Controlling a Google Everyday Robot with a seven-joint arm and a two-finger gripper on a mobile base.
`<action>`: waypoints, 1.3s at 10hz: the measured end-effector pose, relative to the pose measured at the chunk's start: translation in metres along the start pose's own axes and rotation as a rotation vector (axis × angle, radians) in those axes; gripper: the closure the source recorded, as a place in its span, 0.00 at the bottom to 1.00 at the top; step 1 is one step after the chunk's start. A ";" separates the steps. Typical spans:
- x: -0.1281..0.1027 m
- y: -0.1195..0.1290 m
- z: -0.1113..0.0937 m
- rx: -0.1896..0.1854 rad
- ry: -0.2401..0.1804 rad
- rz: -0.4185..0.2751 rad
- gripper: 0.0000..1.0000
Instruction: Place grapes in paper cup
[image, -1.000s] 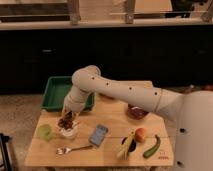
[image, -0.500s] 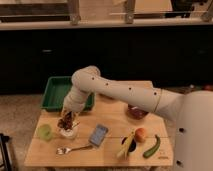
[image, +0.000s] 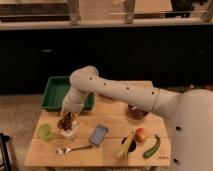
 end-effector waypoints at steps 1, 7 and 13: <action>0.000 0.000 0.003 -0.018 -0.002 -0.002 0.98; -0.001 0.004 0.020 -0.107 -0.019 -0.008 0.98; 0.001 0.008 0.032 -0.197 -0.027 0.001 0.98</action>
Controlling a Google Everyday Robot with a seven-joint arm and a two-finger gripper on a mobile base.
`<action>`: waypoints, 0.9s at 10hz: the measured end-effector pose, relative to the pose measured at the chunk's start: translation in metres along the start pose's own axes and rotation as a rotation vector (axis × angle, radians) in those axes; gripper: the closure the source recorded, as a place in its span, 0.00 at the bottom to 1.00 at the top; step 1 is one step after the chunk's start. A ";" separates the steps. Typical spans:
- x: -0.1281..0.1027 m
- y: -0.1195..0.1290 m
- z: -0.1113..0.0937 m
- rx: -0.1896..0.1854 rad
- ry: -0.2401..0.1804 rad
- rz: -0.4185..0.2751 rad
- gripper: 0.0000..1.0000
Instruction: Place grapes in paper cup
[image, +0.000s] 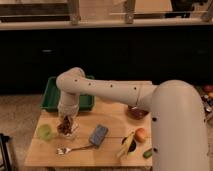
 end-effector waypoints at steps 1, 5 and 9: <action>0.000 -0.001 0.000 -0.004 -0.003 0.000 0.92; -0.002 -0.003 0.003 -0.022 -0.017 -0.001 0.52; -0.006 -0.006 0.008 -0.041 -0.030 -0.012 0.20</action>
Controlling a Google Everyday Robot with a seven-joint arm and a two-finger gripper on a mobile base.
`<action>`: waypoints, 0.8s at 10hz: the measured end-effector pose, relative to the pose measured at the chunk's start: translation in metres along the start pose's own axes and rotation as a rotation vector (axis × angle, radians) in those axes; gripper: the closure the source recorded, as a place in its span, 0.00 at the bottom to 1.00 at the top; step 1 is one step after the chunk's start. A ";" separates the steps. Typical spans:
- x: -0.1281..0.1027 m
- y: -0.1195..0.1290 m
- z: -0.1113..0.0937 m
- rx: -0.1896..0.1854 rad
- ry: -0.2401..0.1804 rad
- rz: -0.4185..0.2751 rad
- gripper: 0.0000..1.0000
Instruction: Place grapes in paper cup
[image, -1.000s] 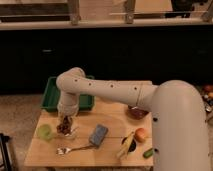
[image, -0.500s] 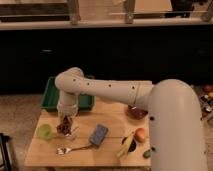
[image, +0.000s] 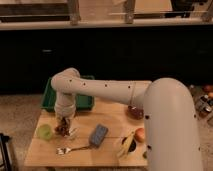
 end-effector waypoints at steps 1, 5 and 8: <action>-0.001 0.000 0.001 -0.003 -0.004 -0.001 0.20; -0.003 0.002 0.004 -0.002 -0.016 -0.009 0.20; -0.003 0.004 0.000 0.022 -0.009 -0.017 0.20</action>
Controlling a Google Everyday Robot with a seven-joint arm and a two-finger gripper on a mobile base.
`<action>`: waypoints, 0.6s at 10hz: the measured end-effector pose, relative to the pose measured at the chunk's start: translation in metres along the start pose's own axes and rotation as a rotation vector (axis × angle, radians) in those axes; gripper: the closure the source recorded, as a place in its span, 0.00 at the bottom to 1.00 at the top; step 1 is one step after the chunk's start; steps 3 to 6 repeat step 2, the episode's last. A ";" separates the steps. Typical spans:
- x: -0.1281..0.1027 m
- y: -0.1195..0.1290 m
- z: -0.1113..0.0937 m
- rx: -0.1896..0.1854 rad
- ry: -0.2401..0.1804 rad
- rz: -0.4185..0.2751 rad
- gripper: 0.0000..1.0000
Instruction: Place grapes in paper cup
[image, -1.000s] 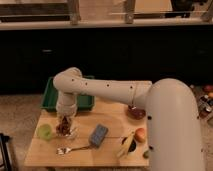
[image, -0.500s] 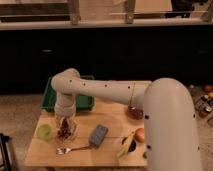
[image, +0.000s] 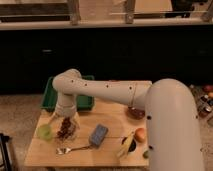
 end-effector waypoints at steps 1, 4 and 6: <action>0.000 0.000 -0.002 0.009 0.008 -0.003 0.20; 0.001 0.001 -0.005 0.018 0.019 -0.005 0.20; 0.001 0.001 -0.005 0.018 0.019 -0.005 0.20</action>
